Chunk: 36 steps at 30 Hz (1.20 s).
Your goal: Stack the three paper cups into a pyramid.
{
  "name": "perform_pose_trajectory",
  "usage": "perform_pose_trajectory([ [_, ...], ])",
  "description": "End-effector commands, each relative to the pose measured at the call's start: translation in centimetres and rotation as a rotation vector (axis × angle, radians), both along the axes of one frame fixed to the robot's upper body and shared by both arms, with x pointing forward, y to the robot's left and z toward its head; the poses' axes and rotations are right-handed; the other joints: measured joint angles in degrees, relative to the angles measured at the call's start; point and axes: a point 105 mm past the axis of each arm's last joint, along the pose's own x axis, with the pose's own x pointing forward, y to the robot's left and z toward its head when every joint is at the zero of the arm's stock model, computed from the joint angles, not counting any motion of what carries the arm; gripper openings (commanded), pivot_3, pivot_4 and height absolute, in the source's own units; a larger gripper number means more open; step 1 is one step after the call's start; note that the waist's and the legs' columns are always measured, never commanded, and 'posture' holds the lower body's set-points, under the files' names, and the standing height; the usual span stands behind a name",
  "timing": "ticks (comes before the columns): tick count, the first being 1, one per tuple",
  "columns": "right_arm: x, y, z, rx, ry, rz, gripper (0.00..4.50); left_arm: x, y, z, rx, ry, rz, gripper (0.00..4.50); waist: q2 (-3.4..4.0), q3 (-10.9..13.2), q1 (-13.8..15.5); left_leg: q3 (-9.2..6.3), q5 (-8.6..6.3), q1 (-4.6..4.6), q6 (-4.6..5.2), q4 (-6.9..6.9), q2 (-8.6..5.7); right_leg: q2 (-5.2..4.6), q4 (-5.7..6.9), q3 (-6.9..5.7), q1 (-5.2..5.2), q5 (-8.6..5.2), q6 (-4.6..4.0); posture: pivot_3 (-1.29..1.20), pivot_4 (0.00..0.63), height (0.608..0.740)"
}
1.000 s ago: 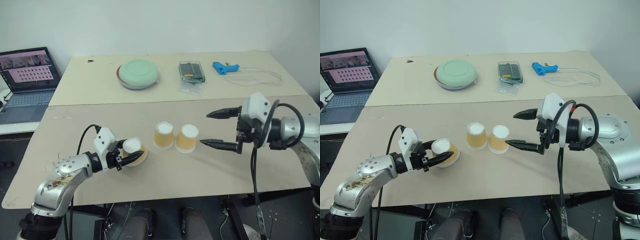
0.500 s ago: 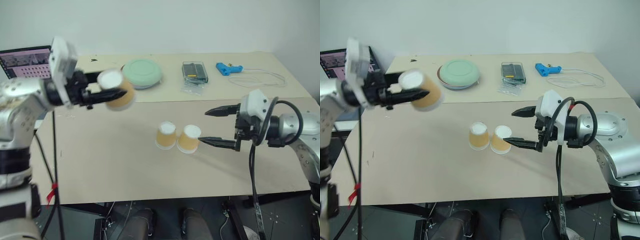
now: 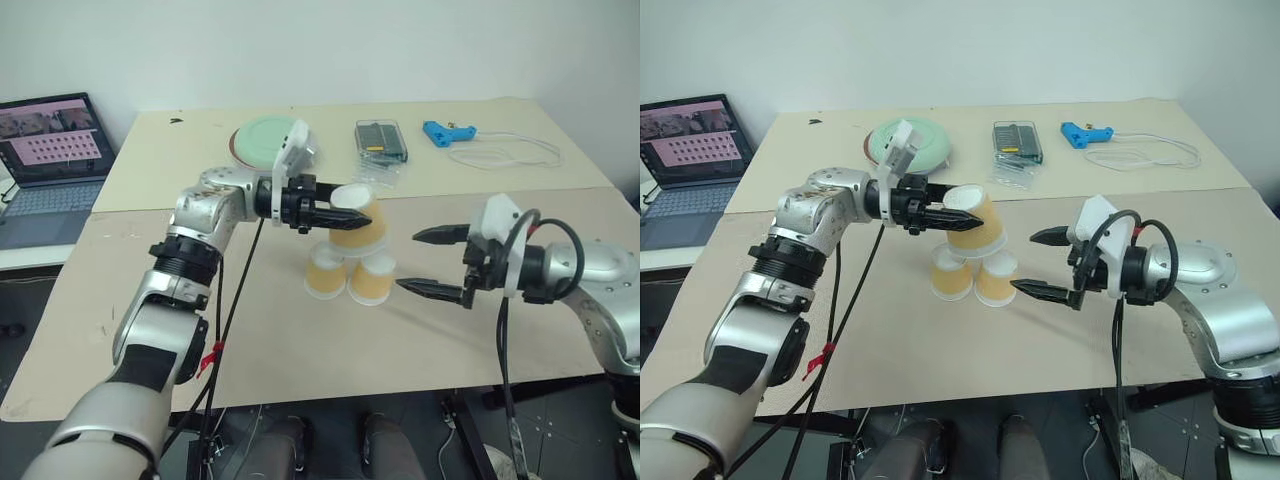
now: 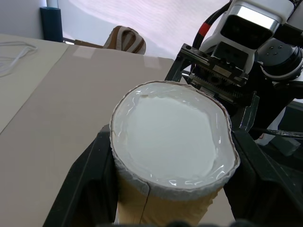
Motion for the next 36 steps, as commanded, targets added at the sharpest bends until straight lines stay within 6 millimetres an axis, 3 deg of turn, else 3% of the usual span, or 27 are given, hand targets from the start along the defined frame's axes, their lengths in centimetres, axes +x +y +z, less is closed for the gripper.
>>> perform_pose_trajectory([
  [1,-0.5,-0.3,1.5,0.006,-0.060,-0.019,4.50,0.0,-0.1,1.7,-0.001,-0.060,-0.036,2.41,0.00,0.00,0.03,0.00,0.00,-0.01,0.00,0.01,0.00,0.00,0.01,0.00,0.00,0.00,0.00,0.00,0.150,0.740],
  [36,-0.9,-0.1,1.2,0.049,-0.065,-0.046,4.50,0.1,-1.7,0.3,0.109,-0.040,-0.122,2.41,0.00,0.00,0.35,0.00,-0.18,-0.15,0.28,0.66,-0.01,0.04,0.10,-0.06,0.13,0.03,0.13,0.00,0.150,0.740],
])
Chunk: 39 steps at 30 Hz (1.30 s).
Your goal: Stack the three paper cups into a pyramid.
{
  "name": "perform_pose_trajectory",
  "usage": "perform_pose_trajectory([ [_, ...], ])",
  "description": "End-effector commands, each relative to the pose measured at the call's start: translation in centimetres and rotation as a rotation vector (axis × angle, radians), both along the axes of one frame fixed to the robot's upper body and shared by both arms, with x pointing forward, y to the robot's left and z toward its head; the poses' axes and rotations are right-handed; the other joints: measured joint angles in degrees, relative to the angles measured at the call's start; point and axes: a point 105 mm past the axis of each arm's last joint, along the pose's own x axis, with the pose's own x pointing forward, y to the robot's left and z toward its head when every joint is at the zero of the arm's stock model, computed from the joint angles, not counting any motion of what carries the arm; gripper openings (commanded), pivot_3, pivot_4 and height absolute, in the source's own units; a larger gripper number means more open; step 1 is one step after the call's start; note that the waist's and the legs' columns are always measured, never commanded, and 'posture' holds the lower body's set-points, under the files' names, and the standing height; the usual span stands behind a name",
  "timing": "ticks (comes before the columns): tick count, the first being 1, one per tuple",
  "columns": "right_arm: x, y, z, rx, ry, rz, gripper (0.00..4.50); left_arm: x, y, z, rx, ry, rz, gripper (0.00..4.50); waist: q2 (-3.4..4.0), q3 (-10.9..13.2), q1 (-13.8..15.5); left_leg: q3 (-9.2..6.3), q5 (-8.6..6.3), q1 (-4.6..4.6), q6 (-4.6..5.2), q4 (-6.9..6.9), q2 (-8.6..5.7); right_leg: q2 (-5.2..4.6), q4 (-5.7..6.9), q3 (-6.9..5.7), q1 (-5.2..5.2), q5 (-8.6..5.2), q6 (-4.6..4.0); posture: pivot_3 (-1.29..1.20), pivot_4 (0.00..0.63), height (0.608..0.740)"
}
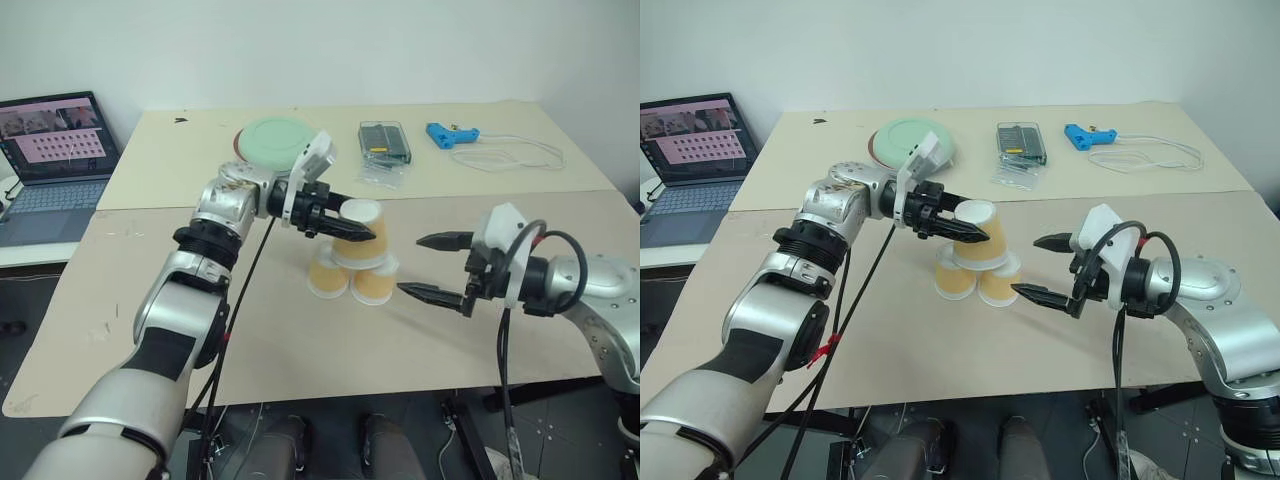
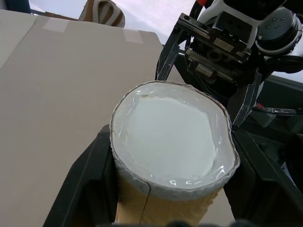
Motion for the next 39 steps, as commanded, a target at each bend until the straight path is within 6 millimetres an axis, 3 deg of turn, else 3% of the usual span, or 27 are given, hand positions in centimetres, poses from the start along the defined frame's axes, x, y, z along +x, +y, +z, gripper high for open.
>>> perform_pose_trajectory([
  [1,-0.3,0.0,1.6,0.015,-0.067,0.004,4.50,0.0,-0.1,1.4,-0.009,-0.043,-0.015,2.41,0.00,0.00,0.00,0.00,0.00,0.00,0.00,0.00,0.00,0.00,0.00,0.00,0.00,0.00,0.00,0.00,0.150,0.740],
  [3,-0.3,0.0,1.6,0.016,-0.068,0.001,4.50,0.0,-0.2,1.3,-0.009,-0.043,-0.013,2.41,0.00,0.00,0.00,0.00,0.00,0.00,0.00,0.00,0.00,0.00,0.00,0.00,0.00,0.00,0.00,0.00,0.150,0.740],
  [5,-0.3,-0.1,1.6,0.015,-0.070,-0.001,4.50,0.1,-0.1,1.3,-0.008,-0.042,-0.010,3.38,0.00,0.00,0.00,0.00,0.00,0.00,0.00,0.01,0.00,0.00,0.00,0.00,0.00,0.00,0.00,0.00,0.150,0.740],
  [7,-0.3,-0.1,1.6,0.015,-0.070,0.000,4.50,0.1,-0.1,1.2,-0.006,-0.042,-0.006,4.07,0.00,0.00,0.00,0.00,0.00,0.00,0.00,0.01,0.00,0.01,0.01,0.00,0.00,0.00,0.00,0.00,0.150,0.740],
  [9,-0.3,0.0,1.7,0.018,-0.069,0.002,4.50,0.3,-0.2,1.3,-0.006,-0.047,0.006,4.48,0.00,0.00,0.00,0.00,0.00,0.00,0.00,0.01,0.00,0.01,0.01,0.00,0.00,0.00,0.01,0.00,0.150,0.740],
  [34,0.3,0.6,1.6,0.030,-0.062,0.041,4.50,0.1,1.5,5.0,-0.112,-0.118,0.077,4.48,0.00,0.00,-0.02,-0.01,0.00,-0.01,0.00,0.03,0.00,0.02,0.02,0.01,-0.01,0.02,0.01,0.00,0.150,0.740],
  [39,0.5,0.8,1.6,0.029,-0.061,0.050,4.50,0.4,2.4,7.1,-0.195,-0.148,0.147,4.48,0.00,0.00,-0.16,0.00,0.00,0.00,0.00,0.04,0.00,0.04,0.03,0.02,-0.01,0.02,0.01,0.00,0.150,0.740],
])
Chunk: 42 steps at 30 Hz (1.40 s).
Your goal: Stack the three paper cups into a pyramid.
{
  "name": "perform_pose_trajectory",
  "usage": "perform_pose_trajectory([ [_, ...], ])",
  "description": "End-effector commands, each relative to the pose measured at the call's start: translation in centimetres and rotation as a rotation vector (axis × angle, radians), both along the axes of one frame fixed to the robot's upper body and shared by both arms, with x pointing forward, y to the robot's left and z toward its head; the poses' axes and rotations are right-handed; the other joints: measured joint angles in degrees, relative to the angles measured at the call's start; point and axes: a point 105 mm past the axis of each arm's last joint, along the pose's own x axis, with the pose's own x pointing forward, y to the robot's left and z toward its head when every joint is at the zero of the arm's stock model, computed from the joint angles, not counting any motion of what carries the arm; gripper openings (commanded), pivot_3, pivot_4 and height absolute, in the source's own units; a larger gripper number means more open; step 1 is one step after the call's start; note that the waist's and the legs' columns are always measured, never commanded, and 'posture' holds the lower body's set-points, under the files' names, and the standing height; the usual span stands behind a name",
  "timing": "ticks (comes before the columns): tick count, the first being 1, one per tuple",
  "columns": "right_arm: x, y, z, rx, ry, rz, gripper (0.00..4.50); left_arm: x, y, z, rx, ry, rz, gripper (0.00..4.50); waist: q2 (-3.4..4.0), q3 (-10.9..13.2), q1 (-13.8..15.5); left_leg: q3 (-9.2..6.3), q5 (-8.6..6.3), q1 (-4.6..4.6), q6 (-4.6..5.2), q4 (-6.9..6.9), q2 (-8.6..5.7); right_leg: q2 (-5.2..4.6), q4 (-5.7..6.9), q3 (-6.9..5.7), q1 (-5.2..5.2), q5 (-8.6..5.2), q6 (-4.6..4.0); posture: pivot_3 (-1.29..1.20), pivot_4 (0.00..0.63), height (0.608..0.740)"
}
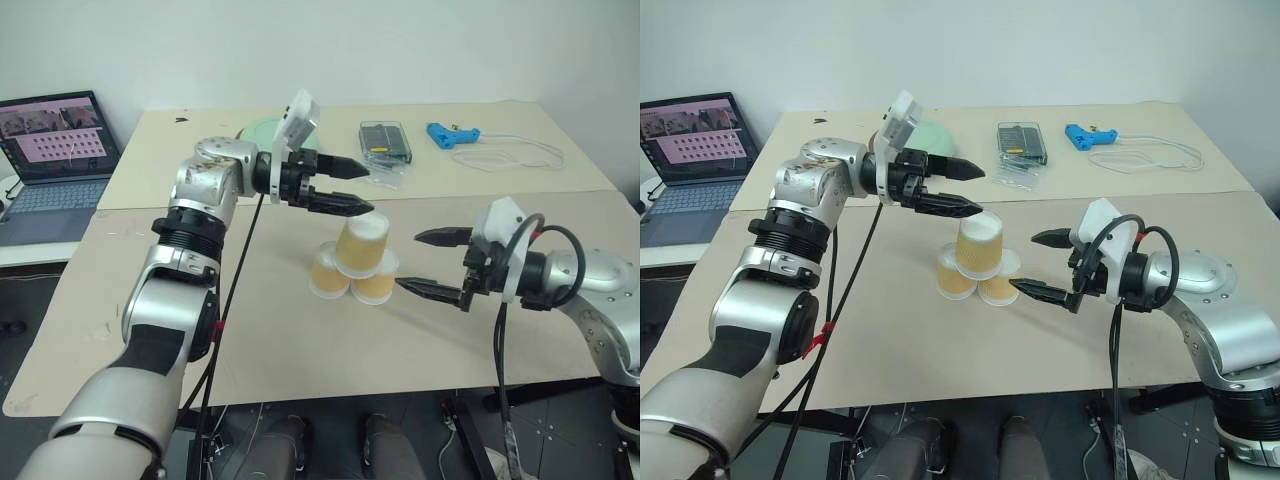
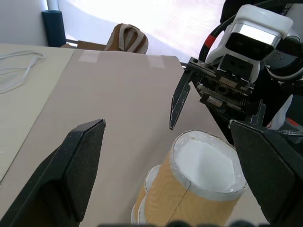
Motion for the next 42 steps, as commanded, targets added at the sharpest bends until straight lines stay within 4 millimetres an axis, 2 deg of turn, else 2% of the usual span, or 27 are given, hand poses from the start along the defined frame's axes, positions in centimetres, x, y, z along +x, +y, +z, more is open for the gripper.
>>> perform_pose_trajectory([
  [1,-0.1,0.5,1.2,0.004,-0.062,0.029,4.50,-0.3,0.9,2.7,-0.079,-0.067,0.035,4.48,0.00,0.00,-0.10,0.00,0.00,0.00,0.00,0.00,0.00,0.00,0.01,0.00,-0.01,0.00,0.00,0.00,0.150,0.740],
  [4,0.0,0.4,1.3,0.004,-0.062,0.032,4.50,-0.3,1.8,3.1,-0.102,-0.079,0.079,4.48,0.00,0.00,-0.23,0.00,0.00,0.00,0.00,0.00,0.00,0.01,0.00,0.01,-0.01,0.00,0.00,0.00,0.150,0.740],
  [8,0.1,0.5,1.3,0.001,-0.062,0.037,4.50,0.1,3.3,4.6,-0.179,-0.114,0.173,4.48,0.01,0.00,-0.32,0.00,0.00,0.01,-0.01,0.00,0.00,0.01,0.02,0.02,-0.01,0.01,-0.02,0.00,0.150,0.740],
  [11,0.1,0.3,1.1,-0.004,-0.061,0.026,4.50,0.9,5.1,6.0,-0.284,-0.169,0.339,4.48,0.01,0.00,-0.32,0.00,0.00,0.01,-0.02,0.01,0.00,0.01,0.02,0.02,-0.01,0.02,-0.02,0.00,0.150,0.740],
  [12,0.2,0.0,1.0,0.001,-0.057,0.008,4.50,1.4,6.2,6.4,-0.325,-0.190,0.444,4.48,0.01,0.00,-0.36,0.00,0.00,0.01,-0.02,0.01,0.00,0.01,0.00,0.04,-0.02,0.02,-0.02,0.00,0.150,0.740],
  [15,0.3,-1.3,0.8,-0.003,-0.051,-0.063,4.50,1.8,9.2,6.2,-0.412,-0.208,0.679,4.48,0.03,-0.02,-0.36,-0.01,-0.03,0.03,-0.07,0.00,0.01,0.02,0.01,0.07,-0.03,0.03,-0.04,0.00,0.150,0.740],
  [17,0.2,-2.7,0.8,-0.007,-0.050,-0.117,4.50,1.2,10.8,5.2,-0.401,-0.239,0.799,4.48,0.03,-0.02,-0.28,0.00,-0.06,0.05,-0.11,0.00,0.02,0.03,0.03,0.10,-0.01,0.04,-0.05,0.00,0.150,0.740],
  [19,-0.2,-4.6,0.7,-0.014,-0.035,-0.187,4.50,0.8,14.2,3.7,-0.458,-0.203,1.017,4.48,0.03,-0.02,-0.03,0.00,-0.07,0.04,-0.14,0.01,0.02,0.06,0.06,0.12,-0.04,0.07,-0.08,0.00,0.150,0.740],
  [22,-1.0,-6.8,0.4,-0.029,-0.011,-0.273,4.50,-0.3,19.7,-0.2,-0.401,-0.205,1.350,4.48,0.04,-0.03,0.19,0.01,-0.09,0.09,-0.15,0.01,0.03,0.08,0.02,0.15,-0.01,0.09,-0.08,0.00,0.150,0.740],
  [23,-0.8,-7.4,0.2,-0.030,-0.010,-0.315,4.50,-0.7,21.0,-1.2,-0.398,-0.177,1.429,4.48,0.03,-0.05,0.16,0.01,-0.11,0.11,-0.18,0.01,0.03,0.09,0.03,0.15,0.01,0.09,-0.08,0.00,0.150,0.740],
  [26,1.6,-10.3,-1.3,-0.062,-0.039,-0.562,4.50,-2.3,24.3,-3.6,-0.422,-0.136,1.605,4.48,-0.02,-0.07,0.32,0.05,-0.15,0.28,-0.29,0.01,0.18,0.23,0.01,0.19,0.12,0.14,-0.15,0.00,0.150,0.740],
  [30,5.8,-13.8,-2.6,-0.033,-0.137,-0.936,4.50,-3.2,27.0,-6.3,-0.408,-0.101,1.762,4.48,-0.18,-0.17,0.46,0.09,-0.12,0.63,-0.46,0.01,0.23,0.18,-0.02,0.10,0.52,-0.04,0.17,0.00,0.150,0.740],
  [33,7.6,-14.9,-4.1,0.003,-0.189,-1.127,4.50,-3.5,28.5,-8.8,-0.387,-0.072,1.869,4.48,-0.13,-0.22,0.48,0.10,-0.10,0.87,-0.51,0.00,0.26,0.17,-0.02,0.04,0.77,-0.03,0.19,0.00,0.150,0.740],
  [38,8.3,-15.3,-4.9,0.135,-0.232,-1.236,4.50,-3.1,29.7,-11.2,-0.388,-0.047,1.953,4.48,-0.11,-0.23,0.67,0.11,-0.11,0.86,-0.47,-0.02,0.24,0.21,-0.01,0.04,0.71,0.18,-0.18,0.00,0.150,0.740],
  [42,8.5,-14.9,-5.2,0.204,-0.261,-1.239,4.50,-2.4,29.8,-11.9,-0.385,-0.058,1.960,4.48,-0.11,-0.24,0.54,0.15,-0.14,0.57,-0.41,-0.02,0.21,0.21,-0.01,0.06,0.33,0.23,-0.23,0.00,0.150,0.740],
])
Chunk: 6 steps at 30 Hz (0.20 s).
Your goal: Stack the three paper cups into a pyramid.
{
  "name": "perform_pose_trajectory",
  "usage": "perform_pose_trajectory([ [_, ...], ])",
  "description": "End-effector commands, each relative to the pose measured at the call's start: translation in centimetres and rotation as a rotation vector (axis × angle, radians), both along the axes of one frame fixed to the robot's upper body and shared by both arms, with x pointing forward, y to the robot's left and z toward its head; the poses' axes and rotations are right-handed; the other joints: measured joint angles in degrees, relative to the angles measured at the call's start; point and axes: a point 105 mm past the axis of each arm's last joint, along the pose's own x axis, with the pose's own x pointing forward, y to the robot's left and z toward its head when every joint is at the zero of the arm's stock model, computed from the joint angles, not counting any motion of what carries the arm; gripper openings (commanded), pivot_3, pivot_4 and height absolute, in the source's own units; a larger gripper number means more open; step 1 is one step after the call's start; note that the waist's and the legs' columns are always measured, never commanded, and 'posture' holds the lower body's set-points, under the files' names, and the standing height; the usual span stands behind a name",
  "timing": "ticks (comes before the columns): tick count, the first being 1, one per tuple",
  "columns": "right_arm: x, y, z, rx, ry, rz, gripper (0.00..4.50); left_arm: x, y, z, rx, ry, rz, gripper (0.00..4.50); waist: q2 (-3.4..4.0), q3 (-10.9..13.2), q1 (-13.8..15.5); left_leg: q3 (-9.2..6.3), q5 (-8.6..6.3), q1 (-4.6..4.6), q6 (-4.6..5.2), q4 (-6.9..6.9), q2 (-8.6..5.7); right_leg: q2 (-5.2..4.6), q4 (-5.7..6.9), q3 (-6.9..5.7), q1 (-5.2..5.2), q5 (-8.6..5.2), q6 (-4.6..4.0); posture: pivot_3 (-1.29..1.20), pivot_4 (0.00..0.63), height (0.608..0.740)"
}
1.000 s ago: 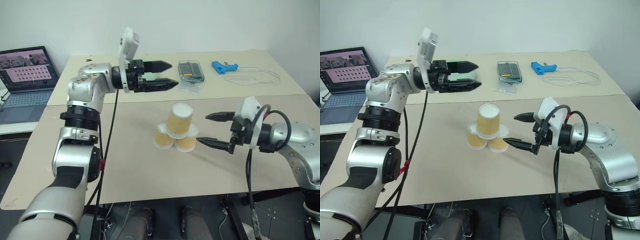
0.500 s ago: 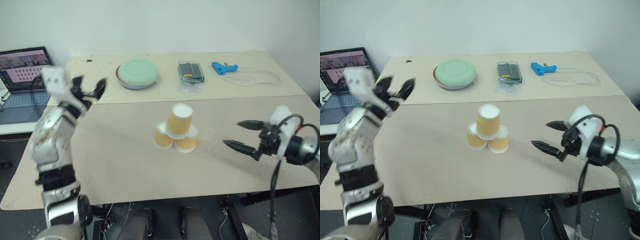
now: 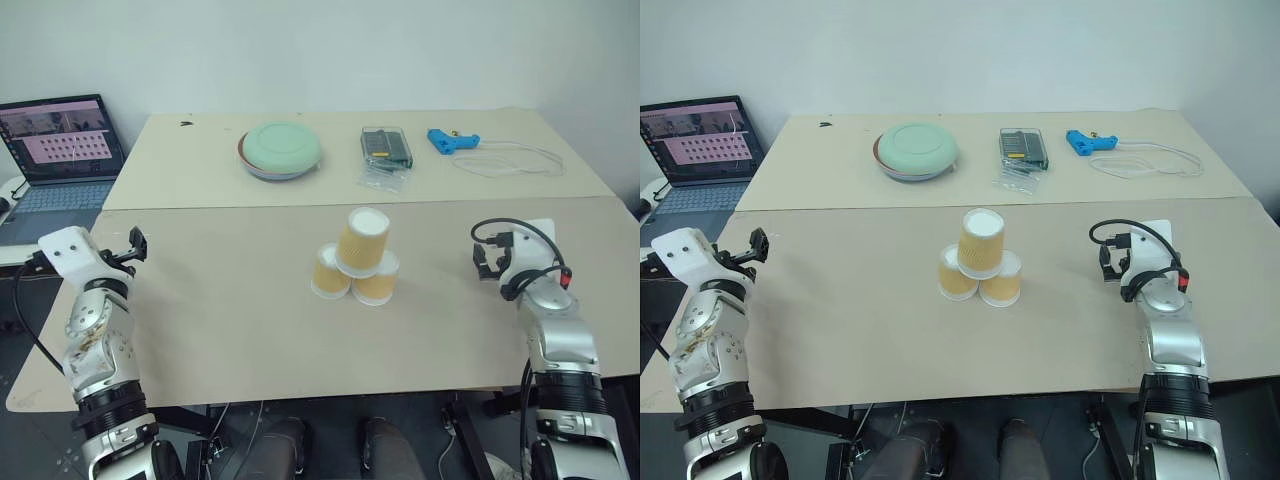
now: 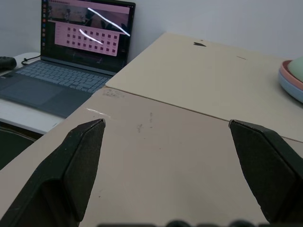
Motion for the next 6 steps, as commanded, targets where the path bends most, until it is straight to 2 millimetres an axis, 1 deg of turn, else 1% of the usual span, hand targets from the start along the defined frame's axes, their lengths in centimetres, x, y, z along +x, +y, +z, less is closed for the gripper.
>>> perform_pose_trajectory([
  [1,0.0,-0.7,2.1,0.005,-0.138,-0.039,4.50,0.8,0.0,1.1,0.047,-0.058,0.013,4.48,0.00,0.00,-0.04,0.01,0.00,-0.02,0.01,-0.01,0.00,0.00,0.00,0.00,-0.03,0.00,0.00,0.00,0.150,0.740],
  [6,-0.1,-1.2,1.1,-0.032,-0.136,-0.072,4.50,1.9,-0.4,0.9,0.050,-0.081,-0.005,4.48,0.01,0.00,-0.27,0.01,-0.01,0.01,0.01,-0.02,0.01,0.02,0.01,-0.01,-0.01,0.00,0.00,0.00,0.150,0.740],
])
